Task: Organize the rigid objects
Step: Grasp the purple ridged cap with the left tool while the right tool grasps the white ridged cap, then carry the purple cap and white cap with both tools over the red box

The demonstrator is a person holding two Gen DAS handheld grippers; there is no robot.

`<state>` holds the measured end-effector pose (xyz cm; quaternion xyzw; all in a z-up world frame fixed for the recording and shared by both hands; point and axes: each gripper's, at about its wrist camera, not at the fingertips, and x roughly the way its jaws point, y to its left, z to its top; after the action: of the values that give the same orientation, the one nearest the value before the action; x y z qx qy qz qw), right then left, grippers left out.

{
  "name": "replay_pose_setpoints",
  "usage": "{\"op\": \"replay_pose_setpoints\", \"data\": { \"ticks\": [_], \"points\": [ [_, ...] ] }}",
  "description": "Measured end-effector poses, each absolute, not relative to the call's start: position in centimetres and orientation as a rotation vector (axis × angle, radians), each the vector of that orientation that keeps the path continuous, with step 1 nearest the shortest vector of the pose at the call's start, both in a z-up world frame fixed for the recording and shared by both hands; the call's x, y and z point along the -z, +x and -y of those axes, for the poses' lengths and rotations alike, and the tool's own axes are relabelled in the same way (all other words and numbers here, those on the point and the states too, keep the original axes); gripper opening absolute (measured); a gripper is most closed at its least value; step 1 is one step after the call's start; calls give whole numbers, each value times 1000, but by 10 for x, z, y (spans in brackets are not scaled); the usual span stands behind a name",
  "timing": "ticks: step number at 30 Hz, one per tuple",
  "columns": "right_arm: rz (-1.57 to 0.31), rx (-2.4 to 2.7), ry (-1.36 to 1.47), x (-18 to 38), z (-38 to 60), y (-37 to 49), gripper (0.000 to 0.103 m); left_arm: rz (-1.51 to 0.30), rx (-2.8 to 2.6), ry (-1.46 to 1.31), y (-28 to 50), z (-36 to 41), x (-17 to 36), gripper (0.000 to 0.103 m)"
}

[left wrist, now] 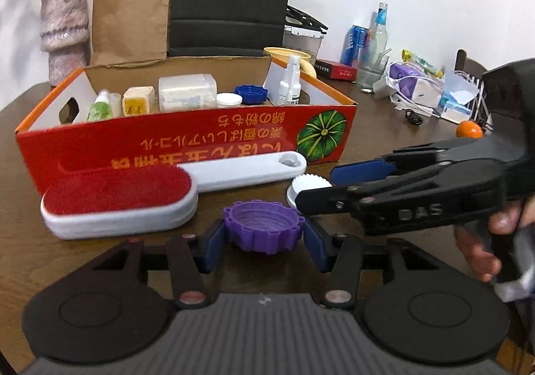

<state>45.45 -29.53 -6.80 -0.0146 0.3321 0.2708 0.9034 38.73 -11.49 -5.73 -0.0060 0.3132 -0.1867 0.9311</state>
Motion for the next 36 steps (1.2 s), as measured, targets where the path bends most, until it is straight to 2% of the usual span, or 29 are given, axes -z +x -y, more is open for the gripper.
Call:
{"op": "replay_pose_setpoints", "data": {
  "ticks": [4,8,15,25,36],
  "points": [
    [-686,-540,-53,69,289,454,50,-633,353,-2,377,106,54,51],
    [-677,-518,-88,68,277,451,36,-622,333,-17,369,95,48,51],
    [-599,-435,-132,48,264,414,35,-588,292,-29,341,74,33,51],
    [-450,-269,-66,1,285,278,35,-453,266,-43,265,38,-11,51],
    [-303,-167,-64,-33,284,155,35,-363,227,-94,172,3,-33,51]
  ]
}}
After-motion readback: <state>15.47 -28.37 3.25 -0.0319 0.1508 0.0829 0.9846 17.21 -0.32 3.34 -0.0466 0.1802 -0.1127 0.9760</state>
